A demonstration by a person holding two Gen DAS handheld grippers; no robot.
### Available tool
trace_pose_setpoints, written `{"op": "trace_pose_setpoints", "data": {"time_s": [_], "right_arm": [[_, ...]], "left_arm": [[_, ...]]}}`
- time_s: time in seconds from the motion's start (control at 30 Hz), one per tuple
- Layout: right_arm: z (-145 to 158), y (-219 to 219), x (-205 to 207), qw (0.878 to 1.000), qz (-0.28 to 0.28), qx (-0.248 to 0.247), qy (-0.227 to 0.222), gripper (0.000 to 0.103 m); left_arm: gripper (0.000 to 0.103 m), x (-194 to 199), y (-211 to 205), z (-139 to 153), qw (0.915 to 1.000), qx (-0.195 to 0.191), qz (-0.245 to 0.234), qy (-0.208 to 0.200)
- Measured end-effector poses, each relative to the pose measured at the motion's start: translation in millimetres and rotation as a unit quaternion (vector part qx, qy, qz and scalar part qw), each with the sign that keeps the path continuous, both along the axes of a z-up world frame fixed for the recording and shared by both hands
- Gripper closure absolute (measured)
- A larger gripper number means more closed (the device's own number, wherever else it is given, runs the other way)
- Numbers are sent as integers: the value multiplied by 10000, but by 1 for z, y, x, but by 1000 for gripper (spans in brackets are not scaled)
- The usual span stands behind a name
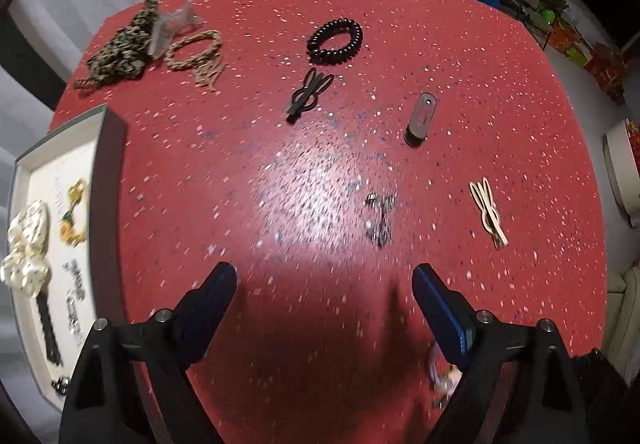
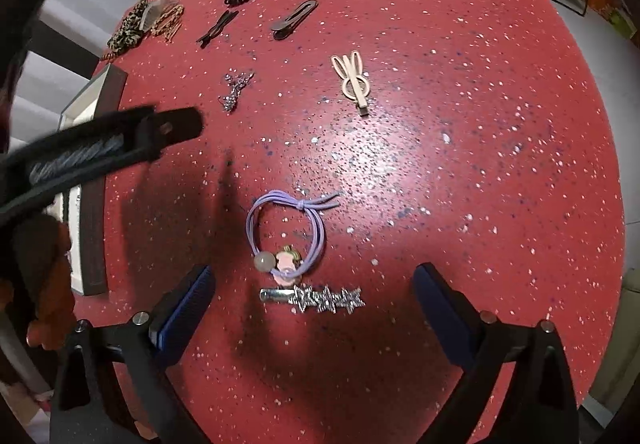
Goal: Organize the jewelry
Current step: 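Grasp the small silver charm pendant with the left tool while the right tool grasps the lavender hair tie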
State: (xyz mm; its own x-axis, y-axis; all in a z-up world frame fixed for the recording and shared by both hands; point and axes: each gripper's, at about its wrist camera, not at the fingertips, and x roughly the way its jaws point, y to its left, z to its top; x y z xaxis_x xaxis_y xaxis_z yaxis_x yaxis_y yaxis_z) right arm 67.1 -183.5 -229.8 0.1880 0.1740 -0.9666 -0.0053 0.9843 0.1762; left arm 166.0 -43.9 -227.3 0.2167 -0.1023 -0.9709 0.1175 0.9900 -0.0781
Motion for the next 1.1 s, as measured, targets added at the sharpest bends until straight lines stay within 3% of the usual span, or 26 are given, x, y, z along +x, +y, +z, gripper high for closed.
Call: {"op": "trace_pose_setpoints", "data": {"time_s": [0.13,0.2,0.43,0.53,0.63,0.87,0.93,1.1], "right_arm": [[-7,7,5,9998,65,-165,-72,10],[-11,10,7,9996,60,-259,-112,11],[-16,26,12,9970,209,-686,-279,21],[-18,32,9,9941,276,-978,-373,27],[-16,39,7,9924,378,-1070,-482,40],[-13,45,8,9936,438,-934,-469,90],[-13,38,9,9953,359,-804,-414,93],[-9,18,12,9992,120,-274,-265,99]], "left_arm": [[12,11,-10,-10,9999,-57,-115,-15],[20,15,-14,-14,9998,-72,-170,11],[21,20,-33,-21,9994,70,-323,-69],[28,19,-40,-20,9994,181,-274,-136],[39,20,-50,-20,9990,258,-308,-193],[69,21,-59,-14,9992,244,-267,-174],[87,26,-47,-14,9993,176,-277,-150],[87,22,-38,-9,9994,-110,-314,-102]]}}
